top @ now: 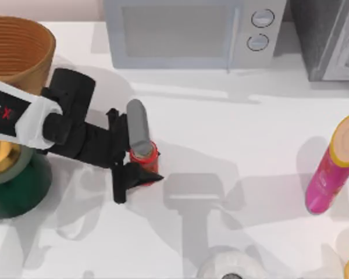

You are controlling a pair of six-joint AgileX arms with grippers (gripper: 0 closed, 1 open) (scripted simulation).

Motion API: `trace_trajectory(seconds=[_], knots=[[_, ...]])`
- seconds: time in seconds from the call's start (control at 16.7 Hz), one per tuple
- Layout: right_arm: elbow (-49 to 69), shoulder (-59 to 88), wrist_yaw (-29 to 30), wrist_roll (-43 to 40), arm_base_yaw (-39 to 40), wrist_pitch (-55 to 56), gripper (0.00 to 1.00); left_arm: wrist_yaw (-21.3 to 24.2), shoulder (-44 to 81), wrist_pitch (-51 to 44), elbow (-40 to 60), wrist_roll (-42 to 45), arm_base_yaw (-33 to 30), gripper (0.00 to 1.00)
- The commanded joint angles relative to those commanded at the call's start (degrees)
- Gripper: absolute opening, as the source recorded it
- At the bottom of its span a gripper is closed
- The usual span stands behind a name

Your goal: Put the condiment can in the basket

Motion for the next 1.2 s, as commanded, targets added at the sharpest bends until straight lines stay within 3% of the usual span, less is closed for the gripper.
trace_trajectory(seconds=[0.18,0.36,0.6,0.9,1.2], knots=[[0.0,0.0,0.0,0.0,0.0,0.0,1.00,-0.1,-0.2,0.0,0.2,0.0,0.2,0.00],[0.0,0.0,0.0,0.0,0.0,0.0,1.00,-3.7,-1.7,0.5,3.9,-3.9,2.4,0.00],[0.0,0.0,0.0,0.0,0.0,0.0,1.00,-13.8,-6.4,-1.3,15.8,-16.6,8.4,0.00],[0.0,0.0,0.0,0.0,0.0,0.0,1.00,-28.1,-12.9,-13.7,29.9,-35.7,18.1,0.00],[0.0,0.0,0.0,0.0,0.0,0.0,1.00,-36.2,-17.4,-27.8,35.0,-46.5,25.4,0.00]])
